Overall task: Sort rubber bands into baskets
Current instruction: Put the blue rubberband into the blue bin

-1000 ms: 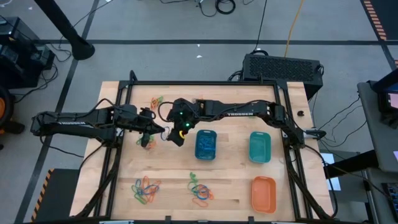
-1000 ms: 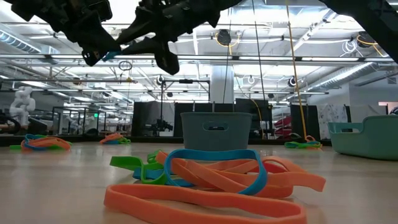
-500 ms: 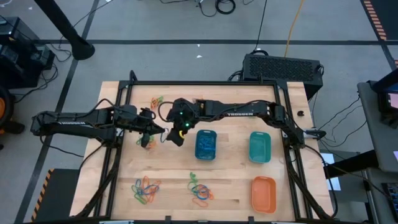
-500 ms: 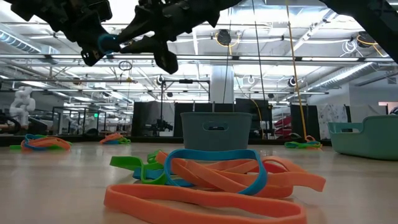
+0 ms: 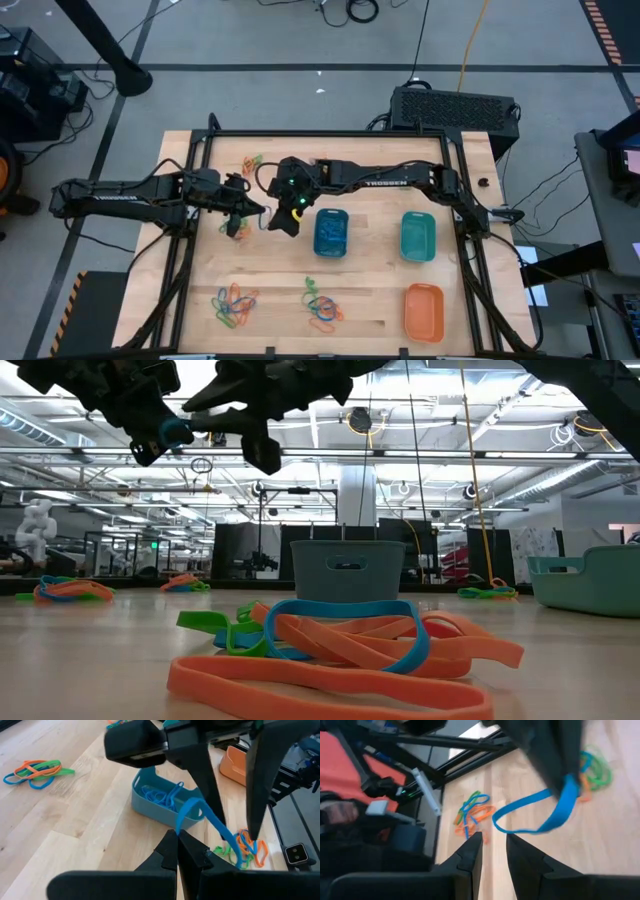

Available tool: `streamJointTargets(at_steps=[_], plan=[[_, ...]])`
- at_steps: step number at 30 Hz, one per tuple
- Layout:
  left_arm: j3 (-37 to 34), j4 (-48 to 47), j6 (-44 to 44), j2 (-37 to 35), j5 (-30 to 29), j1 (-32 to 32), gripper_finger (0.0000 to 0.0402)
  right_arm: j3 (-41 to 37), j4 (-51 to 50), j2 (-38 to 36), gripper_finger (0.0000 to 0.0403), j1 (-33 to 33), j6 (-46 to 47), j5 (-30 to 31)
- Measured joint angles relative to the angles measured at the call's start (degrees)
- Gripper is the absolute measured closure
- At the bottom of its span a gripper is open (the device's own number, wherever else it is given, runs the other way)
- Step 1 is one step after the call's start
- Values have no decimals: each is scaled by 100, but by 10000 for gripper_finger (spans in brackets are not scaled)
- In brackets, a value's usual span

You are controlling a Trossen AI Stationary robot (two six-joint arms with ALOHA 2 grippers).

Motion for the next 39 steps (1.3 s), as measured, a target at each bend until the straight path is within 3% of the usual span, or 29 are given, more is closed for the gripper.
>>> streamJointTargets(at_steps=[5,16,22,25,34,39], plan=[[0,-4,2,-2,0,0,400,0,2,2,323,-6,27,455],[0,-4,4,0,0,0,400,0,215,1,325,-9,57,493],[0,-20,0,0,4,0,396,0,122,1,368,-15,-90,450],[0,-37,2,0,14,0,372,0,-44,0,396,-33,-240,423],[0,-359,-406,0,157,0,237,0,-379,0,402,-111,-406,414],[0,-634,-603,0,396,0,193,-2,-1001,-162,402,-109,-777,476]])
